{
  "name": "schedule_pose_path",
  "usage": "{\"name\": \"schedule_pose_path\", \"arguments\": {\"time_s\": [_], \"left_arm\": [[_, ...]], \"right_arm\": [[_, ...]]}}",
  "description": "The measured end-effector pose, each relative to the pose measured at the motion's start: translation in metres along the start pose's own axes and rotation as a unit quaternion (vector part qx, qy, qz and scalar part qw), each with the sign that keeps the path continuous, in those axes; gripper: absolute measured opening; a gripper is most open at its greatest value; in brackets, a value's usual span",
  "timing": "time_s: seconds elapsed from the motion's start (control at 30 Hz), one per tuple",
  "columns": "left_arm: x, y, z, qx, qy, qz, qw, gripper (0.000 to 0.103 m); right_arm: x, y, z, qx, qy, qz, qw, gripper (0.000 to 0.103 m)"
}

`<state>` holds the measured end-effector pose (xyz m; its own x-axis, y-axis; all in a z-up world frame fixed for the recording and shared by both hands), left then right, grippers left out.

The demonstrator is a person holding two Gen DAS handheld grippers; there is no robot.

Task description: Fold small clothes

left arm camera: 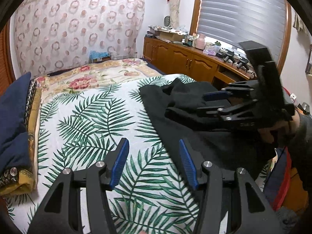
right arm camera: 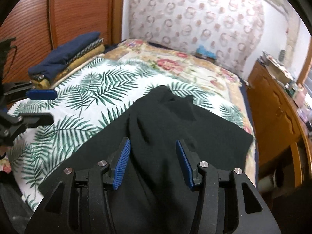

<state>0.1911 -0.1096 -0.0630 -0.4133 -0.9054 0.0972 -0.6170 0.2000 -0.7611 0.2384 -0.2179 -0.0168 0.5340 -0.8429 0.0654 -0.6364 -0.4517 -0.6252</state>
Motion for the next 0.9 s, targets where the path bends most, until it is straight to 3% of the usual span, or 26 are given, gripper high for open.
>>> {"name": "schedule_pose_path", "arguments": {"time_s": [0.3,0.43,0.47,0.57,0.8,0.9], "left_arm": [[-0.015,-0.003,0.023,-0.017,0.005,-0.01,0.9998,0.052],[-0.014,-0.005,0.034,-0.026,0.011,-0.007,0.9996,0.052],[-0.013,-0.005,0.036,-0.028,0.013,-0.005,0.9995,0.052],[-0.011,-0.006,0.042,-0.034,0.018,-0.003,0.9993,0.052],[-0.005,-0.01,0.05,-0.043,0.028,0.004,0.9987,0.052],[-0.003,-0.01,0.051,-0.045,0.032,0.005,0.9985,0.052]], "right_arm": [[0.001,0.001,0.068,-0.06,-0.029,-0.02,0.998,0.05],[0.007,0.002,0.072,-0.058,-0.051,-0.006,0.997,0.05],[0.008,0.003,0.072,-0.058,-0.057,-0.003,0.997,0.047],[0.009,0.003,0.069,-0.049,-0.062,-0.005,0.997,0.007],[0.045,-0.009,0.026,0.011,-0.063,0.042,0.997,0.002],[0.081,-0.017,0.0,0.036,-0.028,0.059,0.997,0.002]]}}
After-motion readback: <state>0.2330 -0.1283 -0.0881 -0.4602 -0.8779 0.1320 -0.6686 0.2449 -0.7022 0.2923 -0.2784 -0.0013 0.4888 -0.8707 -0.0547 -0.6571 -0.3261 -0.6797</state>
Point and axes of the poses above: each gripper's, at about its wrist camera, not at the fingertips, and z roughly the way its jaws point, x to its right, y to its underside, the point moved 6 cm from there along z, roughly the way its jaws point, and after that the axes turned 4 degrees about -y, right-handed, at the moved point
